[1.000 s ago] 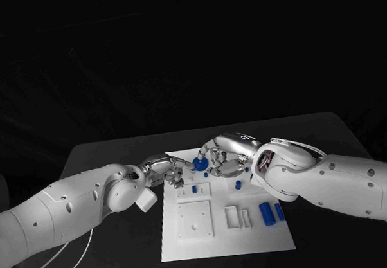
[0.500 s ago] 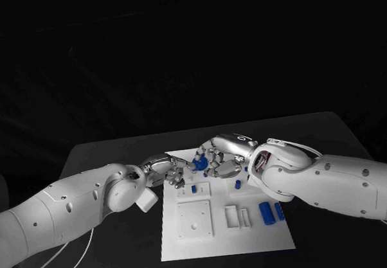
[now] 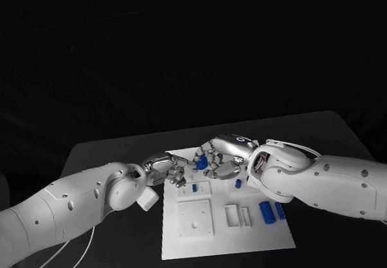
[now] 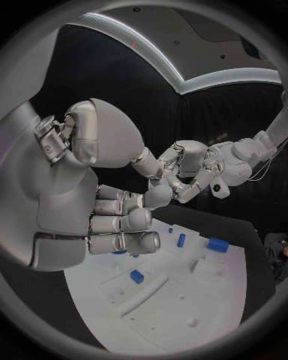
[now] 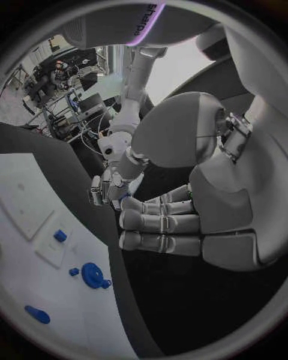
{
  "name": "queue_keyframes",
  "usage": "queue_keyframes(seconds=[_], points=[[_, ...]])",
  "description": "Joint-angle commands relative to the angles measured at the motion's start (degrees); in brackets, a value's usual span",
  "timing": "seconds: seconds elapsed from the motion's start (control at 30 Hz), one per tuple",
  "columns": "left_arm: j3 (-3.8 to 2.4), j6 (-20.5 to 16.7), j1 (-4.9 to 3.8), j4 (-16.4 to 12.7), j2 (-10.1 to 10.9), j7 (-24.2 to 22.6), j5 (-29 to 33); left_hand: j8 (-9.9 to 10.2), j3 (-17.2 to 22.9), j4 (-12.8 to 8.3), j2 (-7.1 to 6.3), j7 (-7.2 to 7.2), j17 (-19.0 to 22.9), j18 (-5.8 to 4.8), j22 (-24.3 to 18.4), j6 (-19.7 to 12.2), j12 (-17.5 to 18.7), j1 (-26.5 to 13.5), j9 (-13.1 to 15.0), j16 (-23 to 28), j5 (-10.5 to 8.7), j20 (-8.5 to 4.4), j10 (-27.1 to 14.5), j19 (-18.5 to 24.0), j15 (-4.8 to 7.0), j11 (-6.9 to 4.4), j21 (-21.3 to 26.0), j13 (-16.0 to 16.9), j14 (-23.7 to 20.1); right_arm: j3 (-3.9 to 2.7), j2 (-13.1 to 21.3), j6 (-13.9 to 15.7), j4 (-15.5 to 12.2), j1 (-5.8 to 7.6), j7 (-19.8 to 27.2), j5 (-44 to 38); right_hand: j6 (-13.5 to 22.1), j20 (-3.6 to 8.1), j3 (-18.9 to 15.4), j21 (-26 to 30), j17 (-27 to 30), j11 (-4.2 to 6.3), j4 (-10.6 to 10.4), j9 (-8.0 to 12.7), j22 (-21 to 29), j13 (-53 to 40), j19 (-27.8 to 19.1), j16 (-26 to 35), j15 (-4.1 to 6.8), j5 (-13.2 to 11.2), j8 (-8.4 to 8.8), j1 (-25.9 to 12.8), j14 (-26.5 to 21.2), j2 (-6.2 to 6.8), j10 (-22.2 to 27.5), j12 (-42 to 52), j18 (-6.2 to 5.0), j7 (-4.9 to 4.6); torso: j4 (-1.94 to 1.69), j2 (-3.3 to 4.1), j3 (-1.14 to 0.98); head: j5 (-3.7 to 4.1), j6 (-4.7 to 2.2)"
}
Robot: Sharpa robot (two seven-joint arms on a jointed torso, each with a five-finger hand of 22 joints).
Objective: Assemble the parts on the task board
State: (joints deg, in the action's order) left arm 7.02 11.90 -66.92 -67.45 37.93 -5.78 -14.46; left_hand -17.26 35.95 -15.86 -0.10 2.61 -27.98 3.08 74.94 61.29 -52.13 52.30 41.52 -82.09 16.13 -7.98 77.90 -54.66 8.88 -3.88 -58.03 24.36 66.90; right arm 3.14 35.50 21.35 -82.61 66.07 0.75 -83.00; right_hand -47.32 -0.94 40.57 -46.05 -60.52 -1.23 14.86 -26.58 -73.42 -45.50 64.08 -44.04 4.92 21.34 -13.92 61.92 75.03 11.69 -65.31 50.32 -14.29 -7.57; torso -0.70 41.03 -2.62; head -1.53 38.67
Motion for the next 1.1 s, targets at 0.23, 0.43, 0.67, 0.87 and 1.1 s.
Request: queue_keyframes(seconds=[0.23,0.43,0.67,0.87,1.1], points=[[-0.05,0.4,-0.05,0.5,-0.2,-1.1,0.9,-0.1,0.1,-0.1,1.33,-0.36,-0.1,-0.89,0.8,0.6,-0.3,1.9,4.1,-0.2,-0.03,-6.82,-0.1,0.5,1.30,-0.28,0.2,0.1,-0.8,0.23,0.0,-1.4,-0.7,-0.05,0.7,-0.3,-0.2,0.00,-0.1,0.3,-0.1,0.22,0.0,-0.1,-0.1,-0.3,-0.5,0.2,0.09,0.0,-0.28,-0.3,-0.3,0.12,0.3,-0.4,-0.71,0.08,-0.01,0.00,-0.01,0.01,0.10],[-0.05,0.0,-0.05,1.0,-0.3,-1.3,1.4,-0.1,0.1,-0.1,1.34,-0.36,-0.1,-0.89,0.8,0.6,-0.3,1.9,4.1,-0.2,-0.07,-6.82,-0.1,0.5,1.30,-0.28,0.2,0.1,-0.8,0.40,-0.1,-1.9,-0.7,-0.09,0.7,-0.3,-0.7,0.01,-0.3,0.3,-0.2,0.22,0.1,-0.2,-0.2,-0.6,-0.5,0.2,0.10,0.0,-0.65,-0.5,-0.3,-0.07,0.3,-0.6,-0.71,0.08,0.04,0.01,0.00,0.01,0.17],[-0.05,-0.8,-0.05,1.3,-0.2,-1.6,2.1,-0.1,0.1,-0.1,1.37,-0.36,0.0,-0.89,0.8,0.5,-0.3,1.9,4.2,-0.2,-0.11,-6.83,-0.1,0.5,1.31,-0.28,0.2,0.1,-0.8,0.57,0.0,-2.5,-0.7,-0.11,0.6,-0.3,-1.1,0.02,-0.5,0.3,-0.2,0.16,0.2,-0.2,-0.3,-0.9,-0.6,0.2,0.06,0.0,-0.89,-0.6,-0.3,-0.18,0.2,-0.7,-0.71,0.00,-0.01,0.01,-0.01,-0.01,0.22],[-0.05,-1.1,-0.05,1.3,-0.1,-1.7,2.3,-0.1,0.1,-0.1,1.36,-0.37,-0.1,-0.88,0.8,0.5,-0.3,1.9,4.2,-0.2,-0.10,-6.85,-0.1,0.5,1.31,-0.29,0.2,0.1,-0.8,0.73,-0.1,-2.7,-0.7,-0.19,0.6,-0.3,-1.3,0.02,-0.6,0.3,-0.3,0.07,0.3,-0.2,-0.3,-1.0,-0.6,0.2,0.00,0.0,-0.99,-0.7,-0.3,-0.23,0.2,-0.8,-0.71,-0.10,0.02,0.01,0.00,0.01,0.25],[-0.05,-0.8,-0.05,1.2,-0.2,-1.2,2.3,-0.1,0.1,-0.1,1.34,-0.38,-0.1,-0.88,0.8,0.5,-0.3,2.0,4.2,-0.3,-0.04,-6.86,-0.1,0.5,1.32,-0.30,0.2,0.1,-0.8,0.77,-0.1,-1.9,-0.6,-0.21,0.6,-0.1,-1.3,0.01,-0.6,0.4,-0.3,0.02,0.3,-0.2,-0.4,-1.1,-0.6,0.2,-0.05,0.1,-1.01,-0.8,-0.3,-0.22,0.2,-0.9,-0.71,-0.16,0.03,-0.02,-0.02,-0.05,0.19]])
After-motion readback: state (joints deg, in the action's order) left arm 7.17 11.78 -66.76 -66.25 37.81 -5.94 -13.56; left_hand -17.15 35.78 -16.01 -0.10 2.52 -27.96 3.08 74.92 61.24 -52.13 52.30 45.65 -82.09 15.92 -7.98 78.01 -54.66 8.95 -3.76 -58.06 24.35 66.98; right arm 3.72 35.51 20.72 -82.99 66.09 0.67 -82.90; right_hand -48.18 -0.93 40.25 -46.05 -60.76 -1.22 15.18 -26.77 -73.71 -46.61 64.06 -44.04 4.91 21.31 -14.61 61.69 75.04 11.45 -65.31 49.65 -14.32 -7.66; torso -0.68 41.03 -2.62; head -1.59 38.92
